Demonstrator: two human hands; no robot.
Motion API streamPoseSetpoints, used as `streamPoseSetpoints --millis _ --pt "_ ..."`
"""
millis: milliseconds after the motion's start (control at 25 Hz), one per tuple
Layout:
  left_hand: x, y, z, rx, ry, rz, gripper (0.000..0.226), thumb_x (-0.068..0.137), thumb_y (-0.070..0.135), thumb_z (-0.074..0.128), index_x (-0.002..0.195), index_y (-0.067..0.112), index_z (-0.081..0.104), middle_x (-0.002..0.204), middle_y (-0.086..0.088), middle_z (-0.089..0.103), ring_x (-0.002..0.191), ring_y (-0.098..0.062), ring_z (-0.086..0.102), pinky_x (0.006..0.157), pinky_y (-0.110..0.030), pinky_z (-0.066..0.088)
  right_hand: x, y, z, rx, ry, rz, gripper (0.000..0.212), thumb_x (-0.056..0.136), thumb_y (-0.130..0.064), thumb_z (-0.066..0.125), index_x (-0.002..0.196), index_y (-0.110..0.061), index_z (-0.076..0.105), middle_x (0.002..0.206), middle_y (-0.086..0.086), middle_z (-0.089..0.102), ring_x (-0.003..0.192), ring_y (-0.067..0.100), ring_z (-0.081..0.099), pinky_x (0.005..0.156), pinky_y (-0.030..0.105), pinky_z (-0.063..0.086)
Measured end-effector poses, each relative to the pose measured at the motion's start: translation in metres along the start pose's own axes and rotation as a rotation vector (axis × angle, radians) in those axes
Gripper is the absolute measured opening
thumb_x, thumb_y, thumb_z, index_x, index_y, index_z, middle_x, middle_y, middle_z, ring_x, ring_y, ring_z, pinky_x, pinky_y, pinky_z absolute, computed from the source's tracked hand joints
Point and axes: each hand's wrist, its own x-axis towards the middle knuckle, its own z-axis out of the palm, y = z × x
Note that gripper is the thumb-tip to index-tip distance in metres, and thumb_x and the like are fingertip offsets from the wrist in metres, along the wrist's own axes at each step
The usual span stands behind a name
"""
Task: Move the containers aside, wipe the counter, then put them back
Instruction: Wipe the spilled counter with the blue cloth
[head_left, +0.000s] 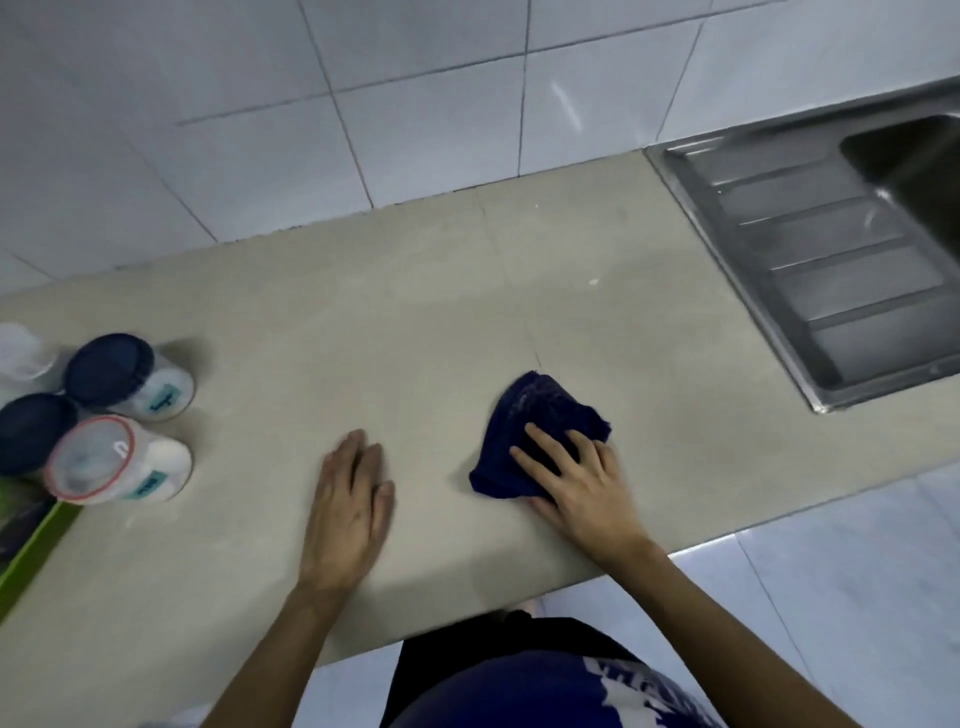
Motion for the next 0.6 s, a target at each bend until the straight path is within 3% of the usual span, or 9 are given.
streamPoseSetpoints --millis 280,440,600 --pt "0.003 0.072 0.028 -0.111 -0.063 0.184 0.052 0.094 0.041 0.035 0.129 0.006 0.053 0.145 -0.013 0.041 0.134 -0.025 0.036 0.110 -0.049 0.033 -0.059 0.094 -0.010 0.001 -0.008 0.599 0.048 0.088 -0.047 0.050 0.133 -0.030 0.050 0.145 0.001 0.048 0.114 0.037 0.051 0.088 0.048 0.042" --pt "0.005 0.080 0.031 -0.134 -0.068 0.178 0.053 0.095 0.042 0.034 0.129 0.006 0.052 0.146 -0.013 0.040 0.134 -0.027 0.037 0.109 -0.051 0.036 -0.047 0.094 -0.006 0.021 -0.062 0.660 0.055 0.090 -0.052 0.047 0.140 -0.030 0.039 0.152 0.003 0.037 0.127 0.040 0.040 0.099 0.053 0.037" --pt "-0.012 0.059 0.025 -0.144 -0.040 0.097 0.052 0.094 0.042 0.034 0.131 0.009 0.049 0.148 -0.010 0.037 0.137 -0.023 0.033 0.112 -0.044 0.032 -0.035 0.082 0.006 0.084 -0.083 0.655 0.061 0.090 -0.059 0.035 0.144 -0.029 0.034 0.157 0.004 0.027 0.142 0.043 0.018 0.115 0.059 0.013"
